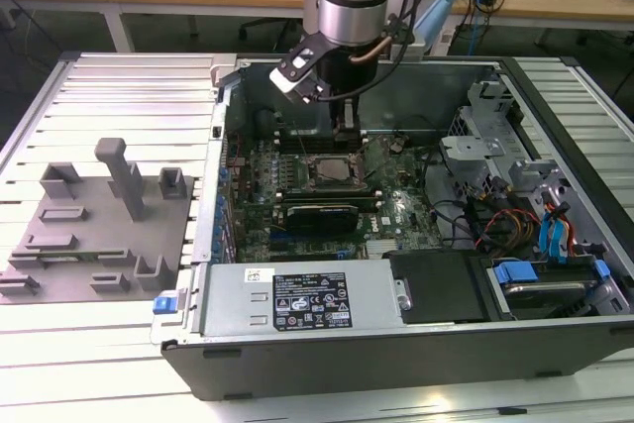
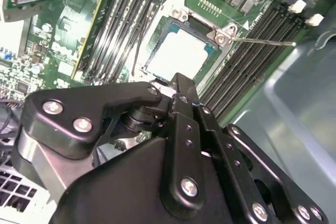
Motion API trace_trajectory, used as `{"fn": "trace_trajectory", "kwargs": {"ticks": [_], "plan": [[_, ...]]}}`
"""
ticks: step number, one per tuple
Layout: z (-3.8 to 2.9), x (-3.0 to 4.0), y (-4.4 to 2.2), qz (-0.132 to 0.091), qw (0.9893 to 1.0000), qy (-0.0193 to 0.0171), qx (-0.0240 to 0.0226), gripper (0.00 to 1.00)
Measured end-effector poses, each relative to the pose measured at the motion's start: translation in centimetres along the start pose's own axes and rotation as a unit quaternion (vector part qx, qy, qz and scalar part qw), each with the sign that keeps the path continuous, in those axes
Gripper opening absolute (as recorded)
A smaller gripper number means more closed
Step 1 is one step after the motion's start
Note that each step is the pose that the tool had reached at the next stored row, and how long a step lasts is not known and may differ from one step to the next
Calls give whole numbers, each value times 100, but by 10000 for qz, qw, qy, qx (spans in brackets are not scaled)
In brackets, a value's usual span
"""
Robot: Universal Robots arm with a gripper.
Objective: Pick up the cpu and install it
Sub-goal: 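Place the cpu into insertion slot, then close the cpu cover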
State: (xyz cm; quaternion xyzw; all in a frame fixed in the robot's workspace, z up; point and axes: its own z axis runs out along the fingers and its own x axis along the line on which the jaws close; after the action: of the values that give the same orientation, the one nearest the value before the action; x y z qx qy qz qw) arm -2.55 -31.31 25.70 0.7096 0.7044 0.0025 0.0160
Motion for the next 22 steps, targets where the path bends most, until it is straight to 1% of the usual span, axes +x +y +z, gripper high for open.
{"fn": "trace_trajectory", "kwargs": {"ticks": [8, 18, 22], "plan": [[-22, 0, 1, 0, 10000, 0, 0, 11], [-35, 0, 1, 0, 10000, 0, 0, 11], [-72, -1, 2, 0, 10000, 0, 0, 11]]}}
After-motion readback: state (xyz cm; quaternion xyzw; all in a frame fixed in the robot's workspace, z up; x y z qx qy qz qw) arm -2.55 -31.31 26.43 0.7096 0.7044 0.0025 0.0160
